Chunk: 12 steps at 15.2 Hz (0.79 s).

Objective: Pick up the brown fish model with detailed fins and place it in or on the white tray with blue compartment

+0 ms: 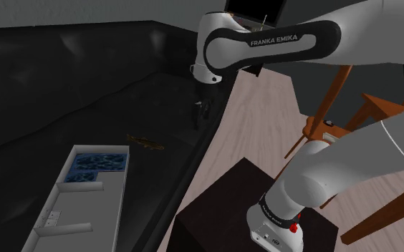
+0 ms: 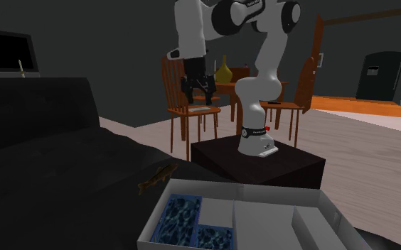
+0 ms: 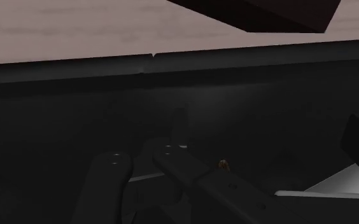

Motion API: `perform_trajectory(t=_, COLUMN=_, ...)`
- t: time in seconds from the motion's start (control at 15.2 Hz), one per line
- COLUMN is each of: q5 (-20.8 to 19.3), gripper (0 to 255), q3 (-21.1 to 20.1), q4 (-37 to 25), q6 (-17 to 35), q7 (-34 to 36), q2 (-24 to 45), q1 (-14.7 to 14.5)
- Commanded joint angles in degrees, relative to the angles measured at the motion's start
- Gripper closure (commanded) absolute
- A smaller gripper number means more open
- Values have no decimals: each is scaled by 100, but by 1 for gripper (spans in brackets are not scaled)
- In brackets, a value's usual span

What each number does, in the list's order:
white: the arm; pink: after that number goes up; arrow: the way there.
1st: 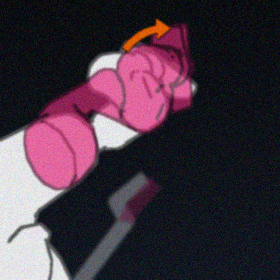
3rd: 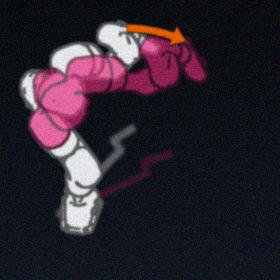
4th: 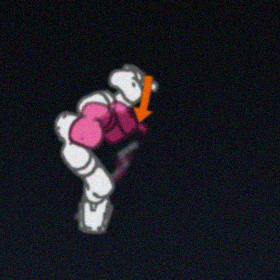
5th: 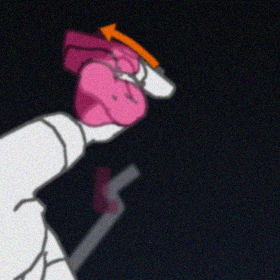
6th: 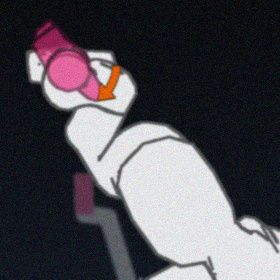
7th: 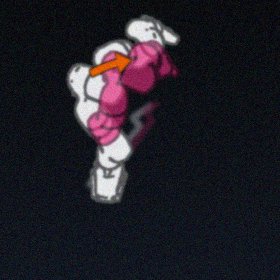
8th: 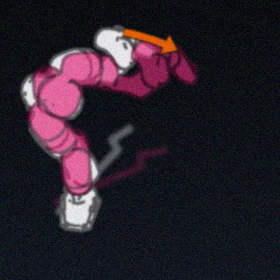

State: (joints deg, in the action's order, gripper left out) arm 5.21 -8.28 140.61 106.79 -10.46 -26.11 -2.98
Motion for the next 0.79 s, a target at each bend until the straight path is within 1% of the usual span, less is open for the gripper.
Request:
perform_trajectory(t=0.0, q5=-36, gripper=0, q3=-82, q4=-80, q6=402, q7=-28, q2=407, q1=-31)
perform_trajectory(t=0.4, q5=-282, gripper=0, q3=-309, q4=-561, q6=1374, q7=-30, q2=1680, q1=-97)
perform_trajectory(t=0.73, q5=-641, gripper=0, q3=-451, q4=-1158, q6=1990, q7=63, q2=2764, q1=-174)
